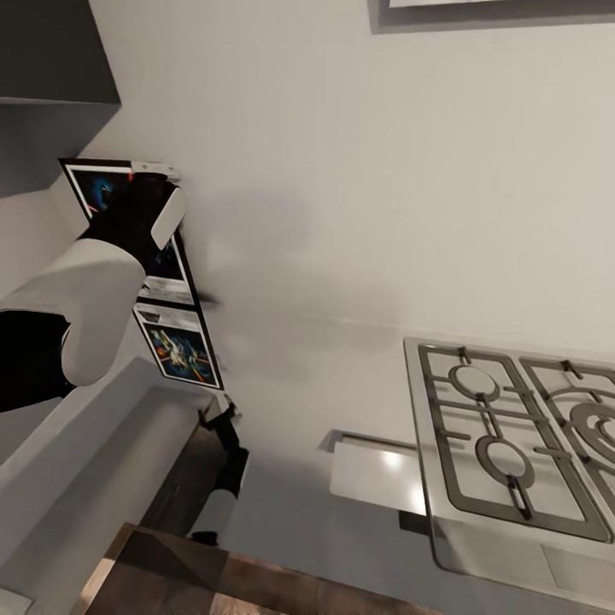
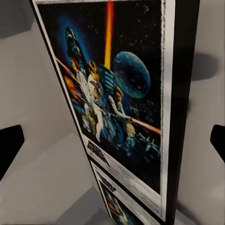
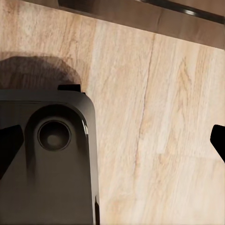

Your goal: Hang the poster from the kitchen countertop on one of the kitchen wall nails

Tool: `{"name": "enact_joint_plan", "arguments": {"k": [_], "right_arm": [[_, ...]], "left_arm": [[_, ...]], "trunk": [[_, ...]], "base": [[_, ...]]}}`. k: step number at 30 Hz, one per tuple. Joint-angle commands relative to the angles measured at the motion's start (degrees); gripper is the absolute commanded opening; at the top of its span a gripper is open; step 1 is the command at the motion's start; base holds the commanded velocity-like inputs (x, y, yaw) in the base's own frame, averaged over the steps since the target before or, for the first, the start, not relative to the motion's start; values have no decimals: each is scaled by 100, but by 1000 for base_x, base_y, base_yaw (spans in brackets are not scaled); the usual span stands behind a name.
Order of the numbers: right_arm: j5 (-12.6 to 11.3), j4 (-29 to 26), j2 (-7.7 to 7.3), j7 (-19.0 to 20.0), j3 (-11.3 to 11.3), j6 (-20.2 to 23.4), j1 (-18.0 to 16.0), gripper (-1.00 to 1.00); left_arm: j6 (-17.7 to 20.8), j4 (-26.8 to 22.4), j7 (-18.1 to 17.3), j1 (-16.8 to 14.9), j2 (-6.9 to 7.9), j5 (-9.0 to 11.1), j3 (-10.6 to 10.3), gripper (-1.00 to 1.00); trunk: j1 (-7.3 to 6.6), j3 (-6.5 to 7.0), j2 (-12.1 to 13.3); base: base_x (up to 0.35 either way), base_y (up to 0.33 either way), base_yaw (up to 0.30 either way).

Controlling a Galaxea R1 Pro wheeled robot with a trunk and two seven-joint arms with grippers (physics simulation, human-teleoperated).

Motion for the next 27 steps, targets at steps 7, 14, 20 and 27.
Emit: {"name": "enact_joint_plan", "arguments": {"k": [7,14,20,27], "right_arm": [[1,22,0,-11,4,-36,-9,100],[3,22,0,-11,4,-36,-9,100],[3,22,0,-11,4,-36,-9,100],[3,22,0,-11,4,-36,-9,100]], "left_arm": [[24,-5,167,-4,4,60,-44,100],[24,-15,180,-4,-5,66,-49,100],[32,-142,181,-9,-57,68,-52,100],[284,-233,188,-148,-132,63,-53,100]], "trunk": [[0,-70,-3],[0,-134,-3],[0,-190,-3],[0,-254,-3]], "base": [[0,0,0],[0,0,0],[0,0,0],[0,0,0]]}}
